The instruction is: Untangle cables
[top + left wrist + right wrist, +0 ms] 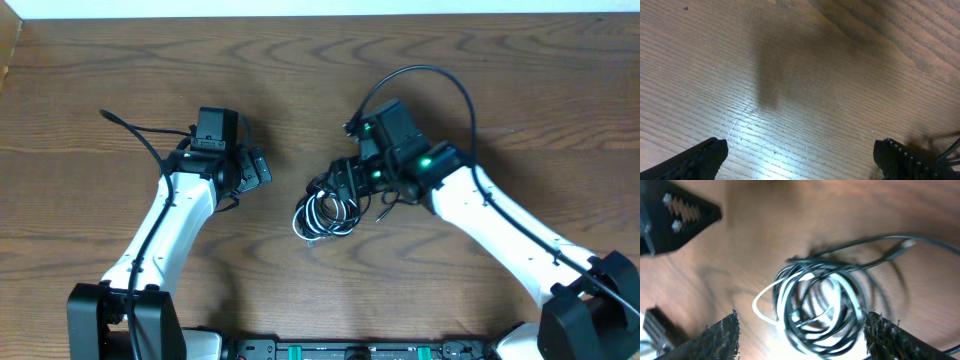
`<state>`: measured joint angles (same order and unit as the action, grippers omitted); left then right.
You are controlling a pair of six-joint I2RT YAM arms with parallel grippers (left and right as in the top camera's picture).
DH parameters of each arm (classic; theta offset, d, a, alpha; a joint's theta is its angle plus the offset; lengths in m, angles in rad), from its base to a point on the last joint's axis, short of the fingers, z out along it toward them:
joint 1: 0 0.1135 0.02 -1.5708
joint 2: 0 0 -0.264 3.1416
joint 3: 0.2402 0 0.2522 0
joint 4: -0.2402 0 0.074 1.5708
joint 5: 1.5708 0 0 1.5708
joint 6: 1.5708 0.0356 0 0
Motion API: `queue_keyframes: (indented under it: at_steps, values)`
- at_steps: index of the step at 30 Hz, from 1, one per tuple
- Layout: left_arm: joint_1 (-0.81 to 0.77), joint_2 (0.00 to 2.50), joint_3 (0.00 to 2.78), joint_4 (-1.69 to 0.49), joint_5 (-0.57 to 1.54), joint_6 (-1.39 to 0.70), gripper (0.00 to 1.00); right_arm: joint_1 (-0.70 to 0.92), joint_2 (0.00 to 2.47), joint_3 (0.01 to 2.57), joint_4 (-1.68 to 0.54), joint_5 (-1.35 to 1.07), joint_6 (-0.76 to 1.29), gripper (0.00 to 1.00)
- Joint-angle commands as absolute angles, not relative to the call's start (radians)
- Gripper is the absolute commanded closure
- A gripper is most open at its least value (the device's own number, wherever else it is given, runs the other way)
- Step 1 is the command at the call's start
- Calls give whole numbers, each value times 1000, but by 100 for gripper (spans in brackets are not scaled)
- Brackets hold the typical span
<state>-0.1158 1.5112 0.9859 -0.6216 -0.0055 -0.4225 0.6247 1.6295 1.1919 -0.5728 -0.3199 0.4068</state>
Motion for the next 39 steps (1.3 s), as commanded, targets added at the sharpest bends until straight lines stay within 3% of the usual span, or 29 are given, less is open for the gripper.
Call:
queue_keyframes:
  at_steps: [1, 4, 12, 13, 20, 21, 27, 39]
  values:
    - [-113, 1517, 971, -623, -10, -421, 0, 697, 1633, 1204, -575, -302, 434, 19]
    - [-113, 1517, 971, -623, -13, -421, 0, 754, 1633, 1200, -551, -256, 433, 1]
    - [-94, 1517, 970, -650, -133, -509, 0, 864, 1637, 1196, -462, -195, 433, 1]
    - [-87, 1517, 970, -650, -132, -511, 0, 874, 1639, 1196, -452, -189, 434, 2]
    - [-60, 1517, 970, -662, -132, -534, 0, 937, 1716, 1196, -345, -158, 502, 39]
    - [-60, 1517, 970, -662, -132, -533, 0, 947, 1752, 1196, -331, -135, 551, 51]
    - [-60, 1517, 969, -662, -132, -533, 0, 960, 1889, 1196, -305, -102, 605, 77]
    - [-60, 1517, 970, -662, -132, -533, 0, 863, 1921, 1197, -554, -81, 543, 73]
